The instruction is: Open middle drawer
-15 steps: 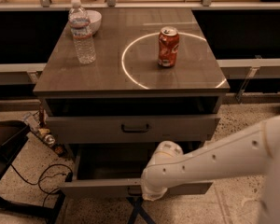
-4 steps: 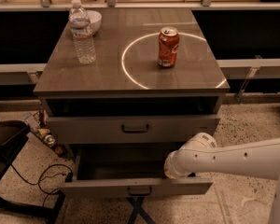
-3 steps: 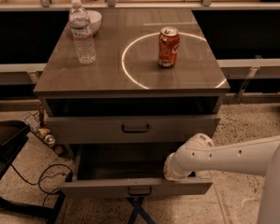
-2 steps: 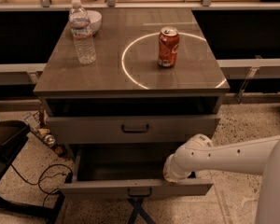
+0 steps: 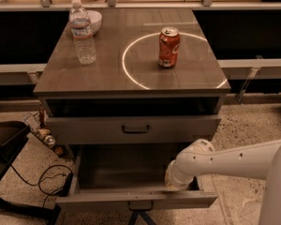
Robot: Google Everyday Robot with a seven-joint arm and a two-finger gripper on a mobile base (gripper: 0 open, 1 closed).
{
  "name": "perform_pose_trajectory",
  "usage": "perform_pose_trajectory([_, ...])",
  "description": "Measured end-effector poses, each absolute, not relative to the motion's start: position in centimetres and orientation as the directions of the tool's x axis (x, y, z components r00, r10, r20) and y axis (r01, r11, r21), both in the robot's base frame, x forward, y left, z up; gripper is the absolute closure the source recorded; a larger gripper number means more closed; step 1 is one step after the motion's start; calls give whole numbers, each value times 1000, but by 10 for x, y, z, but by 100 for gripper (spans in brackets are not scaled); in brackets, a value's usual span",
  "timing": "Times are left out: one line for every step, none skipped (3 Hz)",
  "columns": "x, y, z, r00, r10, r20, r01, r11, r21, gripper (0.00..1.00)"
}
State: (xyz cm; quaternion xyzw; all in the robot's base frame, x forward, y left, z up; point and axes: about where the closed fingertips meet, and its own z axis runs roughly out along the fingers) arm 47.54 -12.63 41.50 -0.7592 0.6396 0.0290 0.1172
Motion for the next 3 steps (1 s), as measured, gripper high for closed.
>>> perform_pose_trajectory([445,-124,417,186,-961,-206,-982,-176,-67,100])
perform_pose_trajectory([406,-121,423,188,-955,-230,-980,-198,22,100])
perform_pose_trajectory([404,-120,422,186,-955,-232,-980,-198,29,81])
